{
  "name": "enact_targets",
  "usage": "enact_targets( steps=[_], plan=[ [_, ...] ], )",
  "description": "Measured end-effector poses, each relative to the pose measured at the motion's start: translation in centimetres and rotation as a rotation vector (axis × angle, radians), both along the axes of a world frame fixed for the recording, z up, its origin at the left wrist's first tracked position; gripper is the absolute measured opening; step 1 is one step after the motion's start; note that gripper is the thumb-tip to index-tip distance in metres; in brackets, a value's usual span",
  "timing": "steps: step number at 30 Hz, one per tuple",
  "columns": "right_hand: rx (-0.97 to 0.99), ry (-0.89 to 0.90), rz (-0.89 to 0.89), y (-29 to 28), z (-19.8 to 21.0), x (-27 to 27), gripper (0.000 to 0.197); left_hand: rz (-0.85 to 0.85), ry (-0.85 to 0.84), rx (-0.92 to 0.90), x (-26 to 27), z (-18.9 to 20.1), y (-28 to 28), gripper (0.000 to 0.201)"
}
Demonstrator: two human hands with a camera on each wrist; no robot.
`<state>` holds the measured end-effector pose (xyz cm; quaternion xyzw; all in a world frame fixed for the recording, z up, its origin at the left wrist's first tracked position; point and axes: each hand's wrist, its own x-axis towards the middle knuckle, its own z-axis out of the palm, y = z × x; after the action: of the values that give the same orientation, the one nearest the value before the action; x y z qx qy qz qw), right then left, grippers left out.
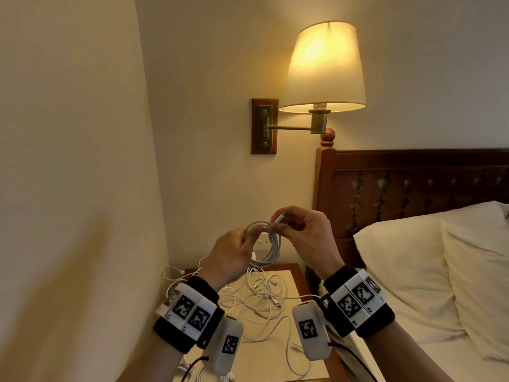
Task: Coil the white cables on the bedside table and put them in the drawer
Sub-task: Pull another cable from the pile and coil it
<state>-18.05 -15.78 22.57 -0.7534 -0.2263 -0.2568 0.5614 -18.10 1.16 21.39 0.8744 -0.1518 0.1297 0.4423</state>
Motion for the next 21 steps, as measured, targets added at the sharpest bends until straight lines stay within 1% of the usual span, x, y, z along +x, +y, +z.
enact_targets(
  steps=[1, 2, 5, 6, 7, 9, 10, 12, 16, 19, 21],
  plan=[
    [0.015, 0.015, 0.006, 0.1, -0.3, 0.0, 0.012, 0.056, -0.05, 0.029, 0.0, -0.5, -0.2, 0.039],
    [0.022, 0.027, 0.008, 0.2, -0.6, 0.0, 0.012, 0.088, -0.077, 0.012, -0.1, -0.9, -0.4, 0.039],
    [0.011, 0.078, 0.001, 0.8, -1.6, -0.2, 0.014, 0.135, -0.105, -0.123, -0.3, -2.5, -1.0, 0.042],
    [-0.001, 0.106, -0.004, 1.0, -2.0, -0.3, 0.018, 0.145, -0.107, -0.165, -0.2, -3.0, -1.2, 0.043],
    [-0.005, 0.144, -0.001, 1.1, -2.4, -0.4, 0.027, 0.151, -0.099, -0.199, -0.1, -3.5, -1.3, 0.043],
    [0.03, 0.263, 0.032, 1.1, -3.2, -0.4, 0.049, 0.154, -0.052, -0.274, 0.1, -4.3, -1.4, 0.044],
    [0.059, 0.327, 0.051, 1.1, -3.6, -0.5, 0.054, 0.149, -0.015, -0.322, 0.1, -4.5, -1.5, 0.044],
    [0.126, 0.4, 0.067, 1.0, -4.3, -0.6, 0.053, 0.123, 0.089, -0.434, 0.0, -4.7, -1.4, 0.045],
    [0.25, 0.431, 0.078, 0.5, -5.3, -0.7, 0.041, 0.007, 0.357, -0.586, -0.3, -5.1, -0.7, 0.053],
    [0.261, 0.456, 0.084, 0.3, -5.8, -0.5, 0.037, -0.026, 0.458, -0.682, -0.4, -5.5, -0.2, 0.057],
    [0.263, 0.462, 0.083, 0.2, -6.1, -0.4, 0.035, -0.03, 0.489, -0.689, -0.4, -5.9, 0.2, 0.062]
  ],
)
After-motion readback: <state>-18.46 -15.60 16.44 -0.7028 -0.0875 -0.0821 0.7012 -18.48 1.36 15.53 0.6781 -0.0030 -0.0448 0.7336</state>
